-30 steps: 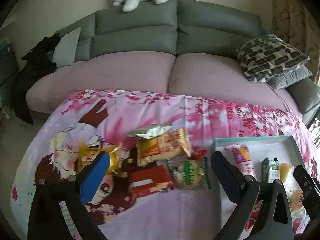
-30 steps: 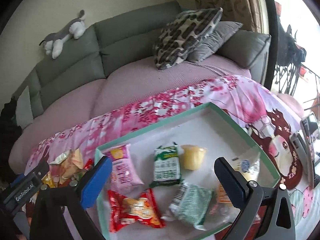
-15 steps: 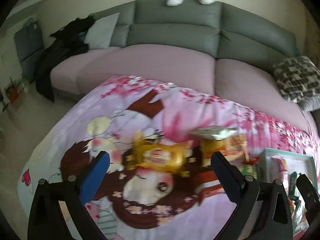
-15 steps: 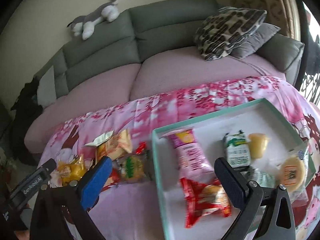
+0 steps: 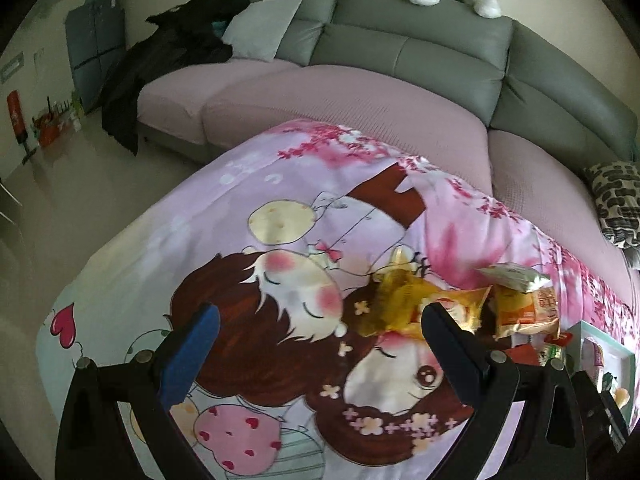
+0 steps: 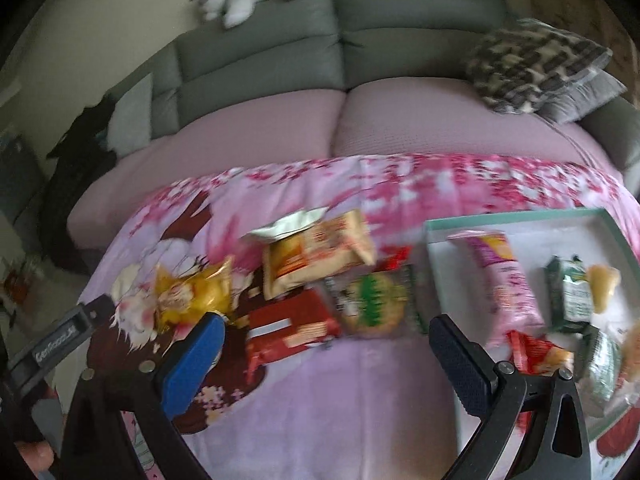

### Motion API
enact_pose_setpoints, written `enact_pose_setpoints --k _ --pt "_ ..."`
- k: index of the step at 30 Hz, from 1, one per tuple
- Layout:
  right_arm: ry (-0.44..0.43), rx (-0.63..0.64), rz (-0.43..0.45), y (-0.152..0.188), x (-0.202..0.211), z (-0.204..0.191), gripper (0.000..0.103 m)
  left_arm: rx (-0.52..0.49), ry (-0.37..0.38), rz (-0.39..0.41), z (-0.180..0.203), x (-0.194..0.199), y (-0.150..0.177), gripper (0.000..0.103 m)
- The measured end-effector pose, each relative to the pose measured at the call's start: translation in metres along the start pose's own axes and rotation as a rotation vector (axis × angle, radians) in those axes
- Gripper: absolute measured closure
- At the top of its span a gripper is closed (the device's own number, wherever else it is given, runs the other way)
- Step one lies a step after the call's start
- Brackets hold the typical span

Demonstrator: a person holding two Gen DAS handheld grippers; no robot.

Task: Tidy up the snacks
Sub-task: 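Grasp the yellow bread bag with the left tool while the right reaches the red box pack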

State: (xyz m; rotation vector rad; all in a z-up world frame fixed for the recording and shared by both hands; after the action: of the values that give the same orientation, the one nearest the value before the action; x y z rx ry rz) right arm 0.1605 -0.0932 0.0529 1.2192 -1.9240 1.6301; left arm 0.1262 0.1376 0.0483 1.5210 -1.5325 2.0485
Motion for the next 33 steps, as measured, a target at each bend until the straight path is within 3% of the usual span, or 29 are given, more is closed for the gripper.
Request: enact_pose_setpoints --k 10,15,25,29,33 --pt "0.009 0.026 -0.085 0.014 -0.04 -0.004 0.0 -0.005 0.041 -0.082 0.006 -0.03 0.008 0.002" --pt "0.027 0.073 -0.094 0.017 -0.054 -0.008 0.0 -0.003 0.125 -0.117 0.02 -0.041 0.008 0.002" --pt "0.054 0.108 -0.081 0.017 -0.065 -0.008 0.0 -0.095 0.271 -0.136 0.064 -0.051 0.012 0.002" --pt "0.049 0.112 -0.073 0.017 -0.065 -0.007 0.0 -0.154 0.268 -0.144 0.078 -0.058 0.017 0.002" --pt "0.053 0.123 -0.074 0.018 -0.065 -0.007 0.001 -0.151 0.276 -0.145 0.081 -0.064 0.017 0.002"
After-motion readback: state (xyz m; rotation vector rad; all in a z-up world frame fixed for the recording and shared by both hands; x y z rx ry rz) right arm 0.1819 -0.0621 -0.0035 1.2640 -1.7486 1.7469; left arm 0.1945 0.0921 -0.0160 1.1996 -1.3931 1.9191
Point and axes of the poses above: each gripper's, at about its wrist camera, not at the fingertips, and x roughly against the way its jaws point, z to its right, y to its underside, the point moved 4 cm from there along -x, roughly the way its jaws point, and after that the axes turned 10 degrees about -y, right-handed, at the moved point
